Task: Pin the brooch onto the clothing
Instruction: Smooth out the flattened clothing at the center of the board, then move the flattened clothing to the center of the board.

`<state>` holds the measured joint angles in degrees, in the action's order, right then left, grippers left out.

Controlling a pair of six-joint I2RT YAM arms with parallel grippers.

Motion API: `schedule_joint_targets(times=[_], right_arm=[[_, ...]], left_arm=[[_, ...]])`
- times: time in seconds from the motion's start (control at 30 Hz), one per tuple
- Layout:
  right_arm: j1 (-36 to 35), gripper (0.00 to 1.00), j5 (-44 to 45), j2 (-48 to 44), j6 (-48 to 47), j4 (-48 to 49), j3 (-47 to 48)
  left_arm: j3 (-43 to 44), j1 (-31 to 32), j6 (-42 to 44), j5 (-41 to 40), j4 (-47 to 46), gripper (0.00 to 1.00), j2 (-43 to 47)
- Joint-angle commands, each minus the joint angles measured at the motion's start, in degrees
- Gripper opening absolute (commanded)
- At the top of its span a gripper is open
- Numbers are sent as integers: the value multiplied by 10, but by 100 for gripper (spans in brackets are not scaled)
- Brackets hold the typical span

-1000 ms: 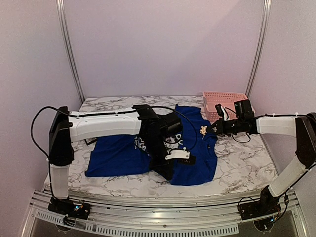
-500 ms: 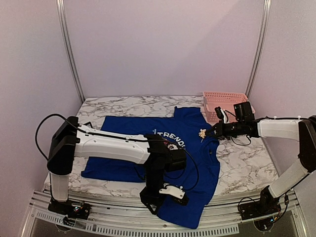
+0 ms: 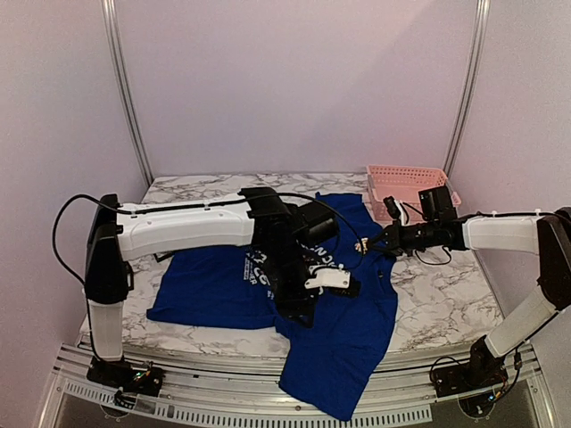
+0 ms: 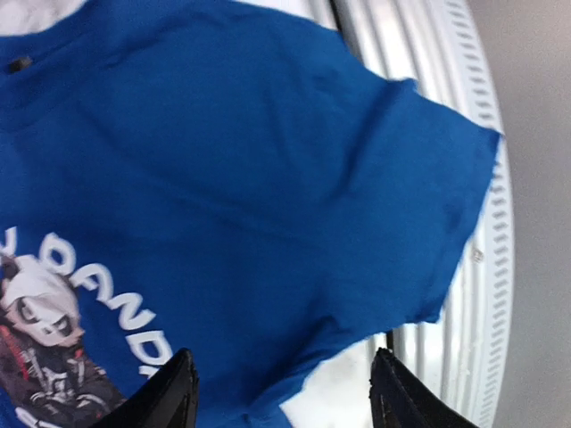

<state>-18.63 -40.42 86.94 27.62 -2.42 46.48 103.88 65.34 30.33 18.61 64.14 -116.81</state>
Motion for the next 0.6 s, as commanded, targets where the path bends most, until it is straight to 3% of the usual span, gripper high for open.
schedule_joint_targets(times=[0.0,0.13,0.57], right_arm=[[-4,0,-15,25,-1,5,-2],[-4,0,-16,35,-2,10,-4],[-4,0,-18,109,-9,19,26]], left_arm=[[2,-31,-79,-108,-125,65,-42],[5,-57,-90,-164,-164,69,-91],[45,-138,-112,-238,-237,61,-183]])
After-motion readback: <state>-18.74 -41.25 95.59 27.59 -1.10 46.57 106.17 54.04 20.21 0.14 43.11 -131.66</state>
